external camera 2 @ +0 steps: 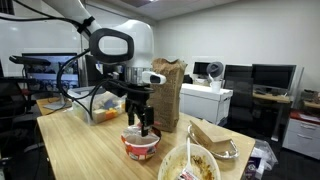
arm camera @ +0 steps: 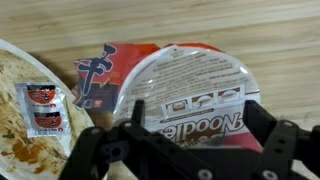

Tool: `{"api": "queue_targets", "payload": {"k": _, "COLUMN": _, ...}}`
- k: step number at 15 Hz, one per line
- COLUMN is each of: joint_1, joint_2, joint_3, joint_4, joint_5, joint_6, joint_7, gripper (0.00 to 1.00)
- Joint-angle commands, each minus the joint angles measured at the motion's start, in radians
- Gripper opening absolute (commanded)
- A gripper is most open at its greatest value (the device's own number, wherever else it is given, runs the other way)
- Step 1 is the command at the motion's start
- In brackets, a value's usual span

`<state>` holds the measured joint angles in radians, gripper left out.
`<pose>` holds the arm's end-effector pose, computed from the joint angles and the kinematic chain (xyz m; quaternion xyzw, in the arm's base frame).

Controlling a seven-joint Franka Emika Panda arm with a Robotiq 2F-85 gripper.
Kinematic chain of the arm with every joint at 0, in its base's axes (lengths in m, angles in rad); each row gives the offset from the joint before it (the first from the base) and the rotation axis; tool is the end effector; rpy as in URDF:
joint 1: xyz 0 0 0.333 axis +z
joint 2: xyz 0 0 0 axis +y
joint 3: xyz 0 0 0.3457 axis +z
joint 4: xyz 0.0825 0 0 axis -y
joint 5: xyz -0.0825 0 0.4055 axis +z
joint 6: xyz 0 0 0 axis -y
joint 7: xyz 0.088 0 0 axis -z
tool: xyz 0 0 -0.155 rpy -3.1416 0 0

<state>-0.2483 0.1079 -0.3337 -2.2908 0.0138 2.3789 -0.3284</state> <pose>0.4504 -0.2971 0.2714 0.9913 -0.1307 -0.0118 0.0086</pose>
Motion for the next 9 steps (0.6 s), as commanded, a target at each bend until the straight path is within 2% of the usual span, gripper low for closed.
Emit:
{"api": "queue_targets", "payload": {"k": 1, "joint_1": -0.014, "joint_2": 0.000, "joint_3": 0.049, "joint_4": -0.009, "joint_5": 0.025, "joint_6": 0.010, "joint_7": -0.032, "gripper": 1.00}}
{"api": "queue_targets", "payload": {"k": 9, "joint_1": 0.005, "joint_2": 0.004, "joint_3": 0.112, "joint_4": -0.068, "joint_5": -0.037, "joint_6": 0.048, "joint_7": -0.026, "gripper": 1.00}}
